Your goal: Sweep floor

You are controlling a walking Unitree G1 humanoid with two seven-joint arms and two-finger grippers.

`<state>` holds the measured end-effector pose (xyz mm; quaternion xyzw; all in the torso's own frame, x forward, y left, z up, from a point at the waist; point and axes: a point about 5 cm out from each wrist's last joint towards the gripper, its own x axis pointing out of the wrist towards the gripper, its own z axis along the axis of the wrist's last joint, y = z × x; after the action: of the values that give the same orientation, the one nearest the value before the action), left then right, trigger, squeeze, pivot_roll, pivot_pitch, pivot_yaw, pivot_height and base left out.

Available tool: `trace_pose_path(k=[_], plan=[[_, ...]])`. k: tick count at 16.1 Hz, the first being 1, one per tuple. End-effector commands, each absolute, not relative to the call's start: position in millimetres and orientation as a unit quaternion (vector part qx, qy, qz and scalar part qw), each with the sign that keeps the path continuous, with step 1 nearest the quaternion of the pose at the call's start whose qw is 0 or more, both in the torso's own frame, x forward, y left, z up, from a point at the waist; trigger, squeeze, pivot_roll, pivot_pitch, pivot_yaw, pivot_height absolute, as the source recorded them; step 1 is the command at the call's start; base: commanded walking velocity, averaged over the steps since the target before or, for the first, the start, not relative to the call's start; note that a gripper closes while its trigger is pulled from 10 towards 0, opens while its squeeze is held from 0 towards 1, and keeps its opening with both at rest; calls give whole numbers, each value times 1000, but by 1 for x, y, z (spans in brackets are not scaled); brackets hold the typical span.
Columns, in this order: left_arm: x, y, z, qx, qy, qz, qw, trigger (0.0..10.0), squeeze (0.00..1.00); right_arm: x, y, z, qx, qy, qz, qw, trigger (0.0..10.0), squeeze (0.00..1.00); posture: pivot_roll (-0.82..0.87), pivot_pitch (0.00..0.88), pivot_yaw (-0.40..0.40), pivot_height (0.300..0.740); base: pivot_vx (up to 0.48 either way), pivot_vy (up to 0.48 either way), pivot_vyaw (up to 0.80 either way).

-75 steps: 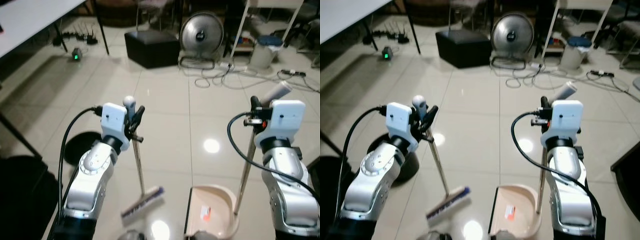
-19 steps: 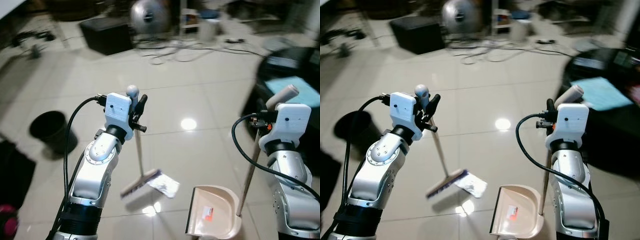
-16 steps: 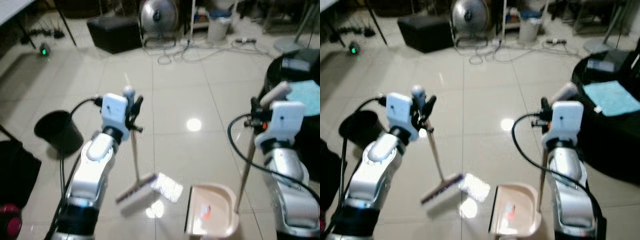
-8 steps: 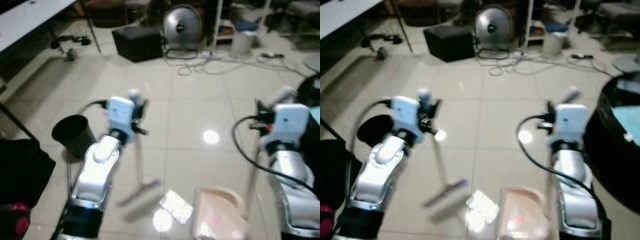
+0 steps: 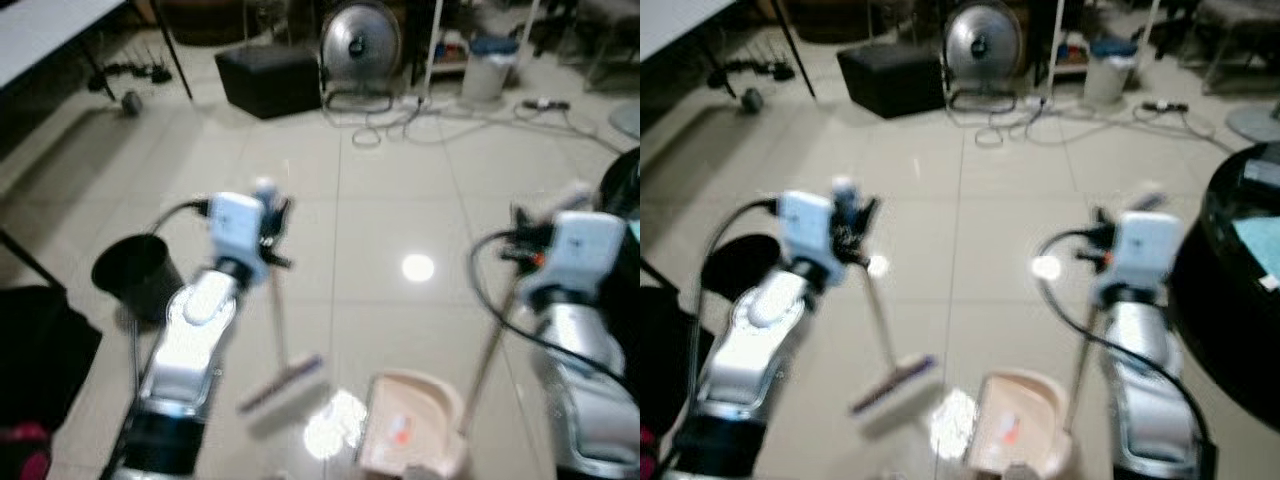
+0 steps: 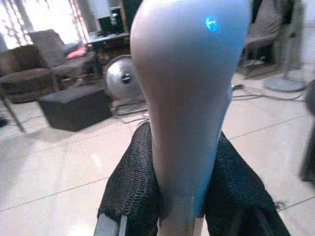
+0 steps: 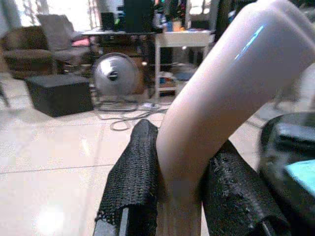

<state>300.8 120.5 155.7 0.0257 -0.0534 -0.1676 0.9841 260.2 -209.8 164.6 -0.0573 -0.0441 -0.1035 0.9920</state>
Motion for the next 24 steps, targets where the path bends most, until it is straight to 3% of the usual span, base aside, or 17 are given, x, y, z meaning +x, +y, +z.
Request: trace_pose_path(k=[1,8,15,19,24], plan=[[303,132,160,36,-62,-147,986,10000,0,259,-206,169,-69,-53,-98,991,10000,0,-122,54,73,740,0,0,0],[316,136,145,54,-44,-115,991,10000,0,267,-214,162,-119,-72,-102,985,10000,0,-105,117,82,740,0,0,0],[340,154,148,-1,-100,17,995,10000,0,301,-225,157,-184,-137,-68,971,10000,0,23,323,124,740,0,0,0],[345,164,147,-4,-135,71,988,10000,0,312,-210,156,-248,-197,-17,948,10000,0,72,393,145,740,0,0,0],[345,169,140,-37,-146,108,983,10000,0,310,-164,145,-202,-263,24,943,10000,0,99,428,180,740,0,0,0]])
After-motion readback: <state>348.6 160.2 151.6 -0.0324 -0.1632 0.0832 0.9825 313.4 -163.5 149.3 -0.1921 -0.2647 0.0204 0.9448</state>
